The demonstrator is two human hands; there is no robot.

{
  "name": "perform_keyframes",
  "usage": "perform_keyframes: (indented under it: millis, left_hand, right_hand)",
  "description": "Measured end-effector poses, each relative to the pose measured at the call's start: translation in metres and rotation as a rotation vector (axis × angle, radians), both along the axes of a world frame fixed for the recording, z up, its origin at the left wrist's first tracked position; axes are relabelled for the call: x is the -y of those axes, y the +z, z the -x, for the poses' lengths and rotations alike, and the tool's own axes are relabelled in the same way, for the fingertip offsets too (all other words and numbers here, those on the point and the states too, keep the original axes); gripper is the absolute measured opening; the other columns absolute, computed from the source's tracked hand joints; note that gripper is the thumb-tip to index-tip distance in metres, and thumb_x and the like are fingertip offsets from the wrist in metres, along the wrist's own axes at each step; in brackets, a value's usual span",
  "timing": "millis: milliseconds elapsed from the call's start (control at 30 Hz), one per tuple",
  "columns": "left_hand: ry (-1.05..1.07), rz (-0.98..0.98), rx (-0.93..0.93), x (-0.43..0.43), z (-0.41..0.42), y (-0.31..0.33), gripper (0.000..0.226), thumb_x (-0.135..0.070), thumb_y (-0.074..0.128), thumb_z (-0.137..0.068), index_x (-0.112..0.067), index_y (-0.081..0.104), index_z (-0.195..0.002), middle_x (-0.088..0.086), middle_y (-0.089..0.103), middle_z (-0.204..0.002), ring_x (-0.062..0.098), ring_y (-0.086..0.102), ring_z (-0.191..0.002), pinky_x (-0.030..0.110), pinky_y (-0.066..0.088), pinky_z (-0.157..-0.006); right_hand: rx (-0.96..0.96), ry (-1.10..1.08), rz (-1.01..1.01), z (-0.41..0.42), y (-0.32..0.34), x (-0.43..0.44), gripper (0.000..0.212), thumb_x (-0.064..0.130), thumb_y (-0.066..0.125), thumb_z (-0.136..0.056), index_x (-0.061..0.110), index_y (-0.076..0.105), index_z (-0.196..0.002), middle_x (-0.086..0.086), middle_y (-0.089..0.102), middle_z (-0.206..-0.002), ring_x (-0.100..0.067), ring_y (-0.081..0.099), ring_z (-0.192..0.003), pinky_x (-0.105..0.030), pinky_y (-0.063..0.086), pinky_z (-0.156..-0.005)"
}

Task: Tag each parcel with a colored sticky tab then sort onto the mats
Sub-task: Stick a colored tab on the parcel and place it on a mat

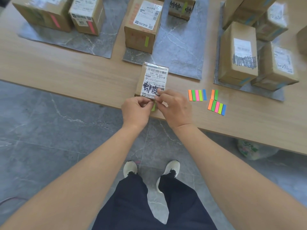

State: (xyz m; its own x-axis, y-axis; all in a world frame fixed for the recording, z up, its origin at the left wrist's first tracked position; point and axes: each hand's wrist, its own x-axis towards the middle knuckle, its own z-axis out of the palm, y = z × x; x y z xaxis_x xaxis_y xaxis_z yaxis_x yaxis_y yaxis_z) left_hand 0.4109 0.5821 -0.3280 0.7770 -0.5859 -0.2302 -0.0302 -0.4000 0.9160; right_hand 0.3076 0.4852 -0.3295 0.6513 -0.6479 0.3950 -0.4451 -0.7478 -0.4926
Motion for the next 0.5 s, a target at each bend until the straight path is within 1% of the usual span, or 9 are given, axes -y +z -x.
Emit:
perform_keyframes:
  millis: [133, 200, 267, 333, 400, 433, 467, 500]
  left_hand:
    - [-0.022, -0.024, -0.003, 0.000, -0.001, 0.000, 0.006, -0.018, 0.078, -0.082, -0.021, 0.080, -0.078, -0.011, 0.065, -0.058, -0.001, 0.052, -0.053, 0.020, 0.045, -0.061]
    - [-0.018, -0.050, -0.001, -0.003, -0.005, -0.002, 0.006, -0.018, 0.077, -0.081, -0.021, 0.080, -0.076, -0.013, 0.061, -0.053, -0.001, 0.048, -0.050, 0.021, 0.043, -0.060]
    - [0.042, -0.096, 0.000, -0.007, -0.011, -0.003, 0.006, -0.019, 0.074, -0.079, -0.020, 0.077, -0.074, -0.013, 0.057, -0.050, -0.001, 0.047, -0.048, 0.021, 0.041, -0.059]
    - [0.138, -0.148, 0.002, -0.012, -0.019, -0.002, 0.008, -0.020, 0.071, -0.077, -0.021, 0.071, -0.070, -0.011, 0.058, -0.052, 0.000, 0.049, -0.047, 0.022, 0.043, -0.059]
    - [0.205, -0.153, 0.020, -0.016, -0.028, 0.000, 0.009, -0.024, 0.067, -0.077, -0.020, 0.065, -0.069, -0.006, 0.062, -0.058, 0.007, 0.055, -0.053, 0.028, 0.048, -0.059]
    - [0.223, -0.129, 0.020, -0.016, -0.033, 0.000, 0.010, -0.027, 0.063, -0.077, -0.019, 0.064, -0.071, -0.003, 0.065, -0.063, 0.014, 0.060, -0.060, 0.034, 0.053, -0.063]
    - [0.228, -0.091, 0.000, -0.016, -0.037, 0.000, 0.011, -0.028, 0.060, -0.077, -0.019, 0.063, -0.074, -0.001, 0.068, -0.070, 0.019, 0.065, -0.069, 0.040, 0.057, -0.070]
    - [0.230, -0.050, -0.039, -0.016, -0.040, 0.000, 0.012, -0.029, 0.057, -0.078, -0.021, 0.065, -0.078, -0.001, 0.070, -0.077, 0.021, 0.067, -0.079, 0.045, 0.058, -0.078]
  right_hand:
    - [-0.003, 0.019, 0.032, -0.001, -0.003, 0.001, 0.017, 0.016, 0.076, -0.086, 0.012, 0.070, -0.071, 0.003, 0.075, -0.098, -0.025, 0.070, -0.087, -0.033, 0.052, -0.053]
    - [-0.005, 0.038, 0.048, -0.003, -0.005, 0.002, 0.016, 0.016, 0.076, -0.084, 0.013, 0.067, -0.071, 0.002, 0.072, -0.094, -0.027, 0.068, -0.085, -0.035, 0.051, -0.051]
    - [-0.020, 0.048, 0.069, -0.004, -0.007, 0.003, 0.016, 0.012, 0.077, -0.079, 0.012, 0.063, -0.073, -0.001, 0.067, -0.090, -0.028, 0.064, -0.082, -0.037, 0.050, -0.050]
    - [-0.047, 0.043, 0.091, -0.007, -0.012, 0.000, 0.023, 0.007, 0.077, -0.076, 0.014, 0.056, -0.079, -0.003, 0.061, -0.089, -0.028, 0.059, -0.081, -0.037, 0.048, -0.047]
    - [-0.063, 0.033, 0.123, -0.010, -0.017, -0.004, 0.037, 0.004, 0.076, -0.075, 0.019, 0.044, -0.087, -0.005, 0.058, -0.092, -0.028, 0.055, -0.081, -0.032, 0.042, -0.044]
    - [-0.064, 0.029, 0.144, -0.010, -0.020, -0.005, 0.042, 0.004, 0.075, -0.076, 0.021, 0.039, -0.088, -0.006, 0.057, -0.092, -0.028, 0.054, -0.081, -0.029, 0.038, -0.044]
    - [-0.062, 0.024, 0.160, -0.010, -0.024, -0.006, 0.043, 0.002, 0.073, -0.076, 0.022, 0.037, -0.089, -0.007, 0.057, -0.093, -0.028, 0.054, -0.080, -0.028, 0.033, -0.045]
    - [-0.060, 0.017, 0.179, -0.010, -0.025, -0.006, 0.044, 0.000, 0.072, -0.076, 0.022, 0.036, -0.089, -0.007, 0.057, -0.093, -0.027, 0.053, -0.079, -0.027, 0.031, -0.047]
